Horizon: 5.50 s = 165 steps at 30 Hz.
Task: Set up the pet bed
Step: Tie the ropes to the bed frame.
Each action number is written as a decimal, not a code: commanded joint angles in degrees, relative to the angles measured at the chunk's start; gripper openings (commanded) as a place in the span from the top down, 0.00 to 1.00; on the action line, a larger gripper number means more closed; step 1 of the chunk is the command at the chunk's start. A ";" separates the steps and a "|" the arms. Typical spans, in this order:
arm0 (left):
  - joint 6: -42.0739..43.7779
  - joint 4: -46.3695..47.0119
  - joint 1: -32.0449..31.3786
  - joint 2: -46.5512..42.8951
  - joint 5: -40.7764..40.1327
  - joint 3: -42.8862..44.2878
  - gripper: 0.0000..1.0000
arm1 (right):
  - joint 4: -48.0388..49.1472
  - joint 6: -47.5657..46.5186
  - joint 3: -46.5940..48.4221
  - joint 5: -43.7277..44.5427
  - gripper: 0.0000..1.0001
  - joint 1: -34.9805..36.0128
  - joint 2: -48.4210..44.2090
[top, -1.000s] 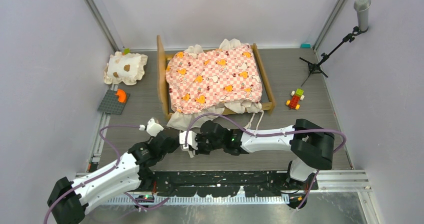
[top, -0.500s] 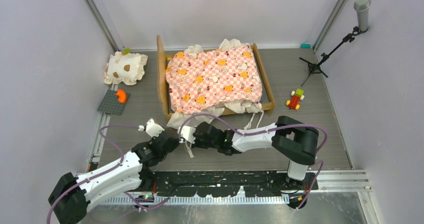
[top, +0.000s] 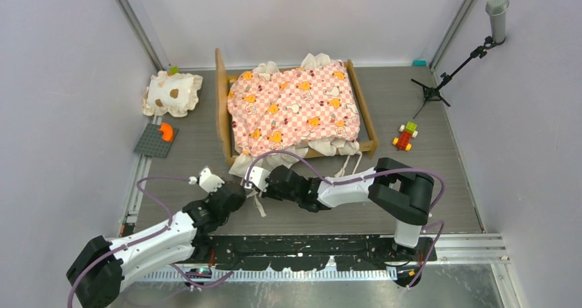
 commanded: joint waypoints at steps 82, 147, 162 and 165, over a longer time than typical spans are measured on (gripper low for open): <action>-2.41 2.44 0.00 3.23 -1.29 -0.54 1.00 | -51.14 -77.50 30.43 -18.50 0.62 5.16 11.64; -7.27 0.54 0.01 0.15 -2.03 -6.27 1.00 | -48.57 -68.13 23.63 -26.75 0.80 4.30 14.89; -7.37 -0.33 0.00 -0.42 -1.90 -5.89 1.00 | -46.55 -63.41 21.70 -27.59 0.99 3.45 11.50; -7.37 -0.91 0.00 -1.24 -1.82 -5.61 1.00 | -42.01 -59.92 18.82 -29.00 0.99 3.29 9.61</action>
